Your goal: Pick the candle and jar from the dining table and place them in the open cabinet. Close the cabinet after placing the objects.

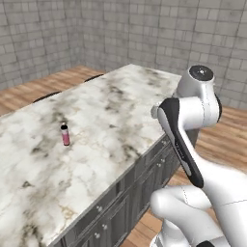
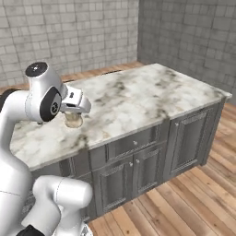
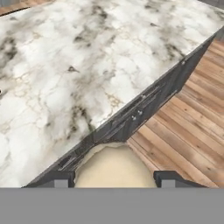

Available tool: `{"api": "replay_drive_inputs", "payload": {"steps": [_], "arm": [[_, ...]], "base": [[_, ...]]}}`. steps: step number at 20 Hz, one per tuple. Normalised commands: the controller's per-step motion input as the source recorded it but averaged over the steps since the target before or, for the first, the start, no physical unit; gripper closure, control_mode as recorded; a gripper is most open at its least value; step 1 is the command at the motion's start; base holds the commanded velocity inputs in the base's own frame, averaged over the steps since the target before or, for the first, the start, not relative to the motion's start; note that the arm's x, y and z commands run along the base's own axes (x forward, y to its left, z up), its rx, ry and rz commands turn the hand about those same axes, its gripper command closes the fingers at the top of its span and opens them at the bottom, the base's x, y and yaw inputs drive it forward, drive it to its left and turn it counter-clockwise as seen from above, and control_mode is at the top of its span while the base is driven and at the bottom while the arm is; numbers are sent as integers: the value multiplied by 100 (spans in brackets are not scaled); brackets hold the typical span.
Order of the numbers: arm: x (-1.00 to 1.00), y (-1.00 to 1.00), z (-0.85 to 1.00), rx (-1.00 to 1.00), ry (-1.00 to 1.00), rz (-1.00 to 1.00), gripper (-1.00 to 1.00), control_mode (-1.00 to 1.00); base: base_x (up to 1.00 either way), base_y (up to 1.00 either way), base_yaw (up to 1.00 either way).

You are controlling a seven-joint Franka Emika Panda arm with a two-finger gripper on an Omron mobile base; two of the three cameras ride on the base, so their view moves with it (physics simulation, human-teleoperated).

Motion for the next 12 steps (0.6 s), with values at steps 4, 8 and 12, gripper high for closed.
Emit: {"api": "replay_drive_inputs", "payload": {"steps": [4,8,12], "arm": [[0,0,0,0,0,0,100,100],[0,0,0,0,0,0,100,100],[0,0,0,0,0,0,100,100]], "base": [[-6,26,-73],[-30,1,-69],[-20,0,-73]]}}
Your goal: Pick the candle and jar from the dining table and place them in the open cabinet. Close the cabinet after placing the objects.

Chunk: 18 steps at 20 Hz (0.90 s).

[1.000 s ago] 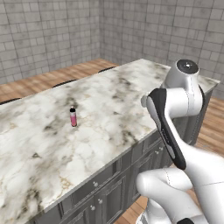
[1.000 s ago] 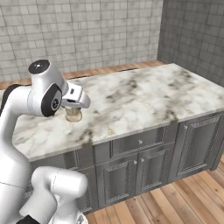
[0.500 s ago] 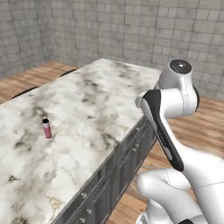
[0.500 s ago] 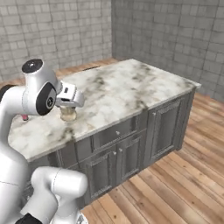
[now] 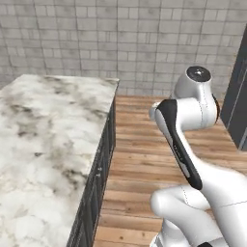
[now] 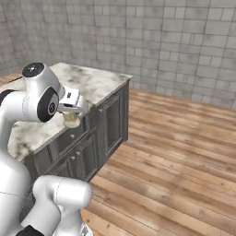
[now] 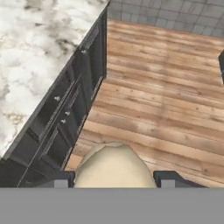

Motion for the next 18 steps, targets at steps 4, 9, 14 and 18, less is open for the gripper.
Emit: {"api": "replay_drive_inputs", "payload": {"steps": [4,9,14,18], "arm": [[0,0,0,0,0,0,100,100],[0,0,0,0,0,0,100,100],[0,0,0,0,0,0,100,100],[0,0,0,0,0,0,100,100]], "base": [[-1,1,-85],[0,0,-92],[0,0,-87],[0,0,-80]]}}
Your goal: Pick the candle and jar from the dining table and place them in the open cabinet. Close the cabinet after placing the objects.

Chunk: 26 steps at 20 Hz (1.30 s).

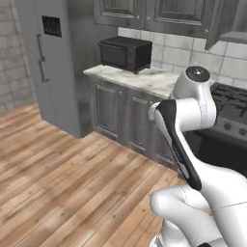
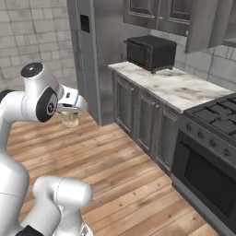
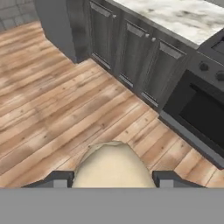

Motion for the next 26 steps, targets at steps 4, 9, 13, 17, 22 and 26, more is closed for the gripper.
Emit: {"api": "replay_drive_inputs", "payload": {"steps": [4,9,13,17,22,26], "arm": [[0,0,0,0,0,0,100,100],[0,0,0,0,0,0,100,100],[0,0,0,0,0,0,100,100],[0,0,0,0,0,0,100,100],[0,0,0,0,0,0,100,100],[0,0,0,0,0,0,100,100]], "base": [[0,0,-77],[3,0,-76],[25,0,-69],[41,0,-63],[18,0,-27],[14,-1,-13]]}}
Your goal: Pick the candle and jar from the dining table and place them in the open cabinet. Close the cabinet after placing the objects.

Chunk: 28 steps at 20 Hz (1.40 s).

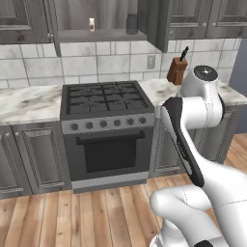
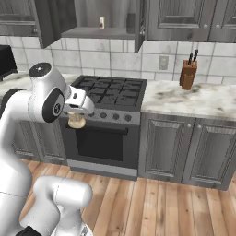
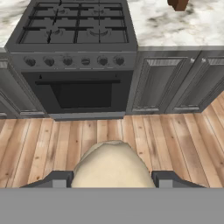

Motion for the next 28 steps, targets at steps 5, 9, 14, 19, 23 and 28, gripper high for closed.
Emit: {"api": "replay_drive_inputs", "payload": {"steps": [5,9,14,19,23,28], "arm": [[0,0,0,0,0,0,100,100],[0,0,0,0,0,0,100,100],[0,0,0,0,0,0,100,100],[0,0,0,0,0,0,100,100],[0,0,0,0,0,0,100,100],[0,0,0,0,0,0,100,100]], "base": [[41,24,-16],[41,24,-15],[52,9,-18],[50,25,-26],[21,66,-26],[1,83,-18]]}}
